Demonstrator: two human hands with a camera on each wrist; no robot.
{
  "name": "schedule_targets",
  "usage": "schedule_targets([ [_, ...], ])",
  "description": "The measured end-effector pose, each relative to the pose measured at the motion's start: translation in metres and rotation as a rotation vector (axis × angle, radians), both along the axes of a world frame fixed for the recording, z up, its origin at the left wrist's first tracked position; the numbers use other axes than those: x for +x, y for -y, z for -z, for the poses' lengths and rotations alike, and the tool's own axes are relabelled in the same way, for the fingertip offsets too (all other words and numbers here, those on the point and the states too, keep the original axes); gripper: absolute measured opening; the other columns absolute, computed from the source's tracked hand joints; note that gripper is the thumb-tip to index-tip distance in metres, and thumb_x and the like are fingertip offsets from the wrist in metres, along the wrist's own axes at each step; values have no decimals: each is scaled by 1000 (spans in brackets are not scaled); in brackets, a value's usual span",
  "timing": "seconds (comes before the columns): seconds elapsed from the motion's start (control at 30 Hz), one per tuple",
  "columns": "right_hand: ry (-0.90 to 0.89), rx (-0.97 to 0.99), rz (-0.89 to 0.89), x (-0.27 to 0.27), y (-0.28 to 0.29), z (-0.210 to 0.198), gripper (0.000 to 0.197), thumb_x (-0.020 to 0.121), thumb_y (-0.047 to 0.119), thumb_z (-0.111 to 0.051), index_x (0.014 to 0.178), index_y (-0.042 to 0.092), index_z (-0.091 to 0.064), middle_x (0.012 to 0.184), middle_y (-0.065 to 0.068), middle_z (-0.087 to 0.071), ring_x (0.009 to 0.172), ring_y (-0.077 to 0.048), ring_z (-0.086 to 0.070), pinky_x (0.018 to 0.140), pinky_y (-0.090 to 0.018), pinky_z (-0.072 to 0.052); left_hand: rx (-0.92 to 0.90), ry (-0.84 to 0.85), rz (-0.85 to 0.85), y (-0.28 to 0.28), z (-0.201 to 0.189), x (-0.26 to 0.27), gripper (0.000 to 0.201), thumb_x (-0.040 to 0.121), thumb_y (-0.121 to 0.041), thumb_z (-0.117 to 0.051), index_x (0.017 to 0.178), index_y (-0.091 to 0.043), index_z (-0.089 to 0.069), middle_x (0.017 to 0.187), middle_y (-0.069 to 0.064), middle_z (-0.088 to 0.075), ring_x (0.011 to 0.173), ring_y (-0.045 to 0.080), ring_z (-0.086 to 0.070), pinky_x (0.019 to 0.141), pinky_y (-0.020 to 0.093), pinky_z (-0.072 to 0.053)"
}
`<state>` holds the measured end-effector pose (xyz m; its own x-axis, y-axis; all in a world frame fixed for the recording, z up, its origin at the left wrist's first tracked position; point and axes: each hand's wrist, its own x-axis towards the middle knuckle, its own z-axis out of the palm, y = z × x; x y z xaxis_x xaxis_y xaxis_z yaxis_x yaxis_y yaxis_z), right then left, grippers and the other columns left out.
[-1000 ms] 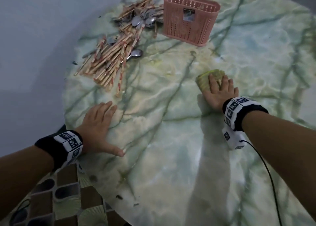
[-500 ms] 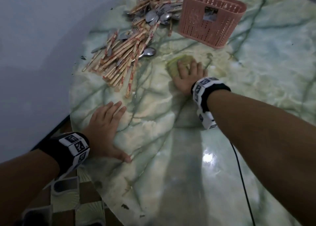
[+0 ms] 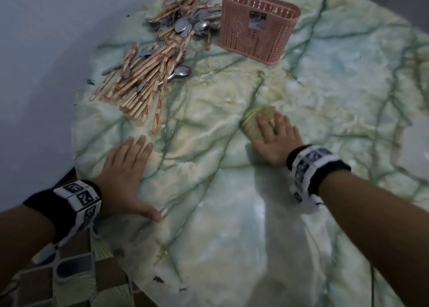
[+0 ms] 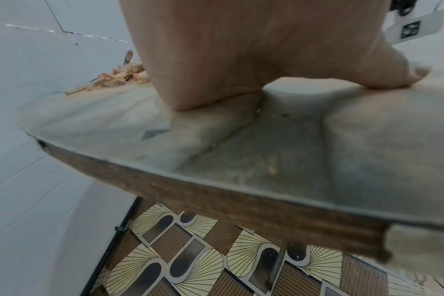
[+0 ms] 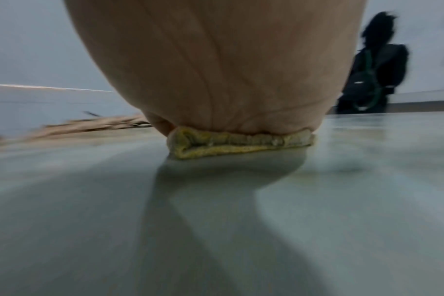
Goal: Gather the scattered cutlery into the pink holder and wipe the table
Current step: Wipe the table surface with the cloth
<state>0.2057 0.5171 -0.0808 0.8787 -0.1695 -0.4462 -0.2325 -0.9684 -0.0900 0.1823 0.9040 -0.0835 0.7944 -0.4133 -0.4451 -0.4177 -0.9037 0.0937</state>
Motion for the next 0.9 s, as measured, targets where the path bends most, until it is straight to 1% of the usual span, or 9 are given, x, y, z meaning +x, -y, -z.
schedule_targets([
  [0.13,22,36,272,45,17,-2,70,99,64,-27,160,43,0,170,-5,14,155,-29,14,125,-49,6,-2,-20,12,-1,-1,0,173,26,-113,-38,155,-18,28,159,3,41,144,23,41,119,44,21],
  [0.23,82,100,375,77,13,-2,72,100,67,-28,161,40,-3,169,-7,14,155,-33,15,123,-53,9,-11,-21,10,-1,-1,2,174,26,-113,-39,156,-17,26,161,4,36,146,25,39,120,45,20],
  [0.37,25,34,154,112,6,-1,75,101,60,-30,162,33,5,167,-16,14,152,-46,8,121,-63,-2,-3,-24,4,-1,0,2,174,25,-113,-38,155,-17,27,160,5,38,146,26,38,122,48,17],
  [0.47,44,47,6,124,-40,-1,73,100,63,-27,161,35,0,169,-14,12,153,-45,9,121,-61,1,-7,-2,-2,-2,2,3,175,24,-114,-36,158,-16,22,163,5,33,148,26,35,123,49,13],
  [0.57,64,71,-227,99,-115,0,71,98,67,-27,160,42,-3,170,-10,12,155,-37,12,123,-53,6,-7,-3,4,-2,2,3,174,25,-113,-39,159,-16,17,163,4,32,149,25,33,123,49,13],
  [0.67,31,43,-462,43,-164,8,76,95,68,-26,160,42,3,169,-11,15,155,-35,15,124,-52,5,-14,-6,0,-3,3,2,173,27,-113,-40,159,-17,19,162,3,35,147,25,36,122,48,16],
  [0.8,-12,26,-556,-21,-146,3,89,78,73,-14,159,43,5,169,-9,17,155,-29,16,125,-48,4,-1,-8,2,-2,-1,1,174,26,-113,-38,158,-18,22,161,2,37,147,24,37,122,49,15],
  [0.87,-35,31,-511,-33,-113,-1,100,64,74,-4,159,45,7,169,-7,17,155,-27,16,125,-46,3,5,-20,2,-1,-2,0,174,26,-113,-38,157,-18,24,160,2,38,146,24,38,122,49,15],
  [0.9,-40,26,-457,-35,-95,-3,101,62,75,-3,158,46,7,169,-6,17,155,-26,15,125,-45,3,6,-19,1,-1,-2,0,174,26,-113,-39,157,-18,24,160,2,38,146,24,38,122,48,16],
])
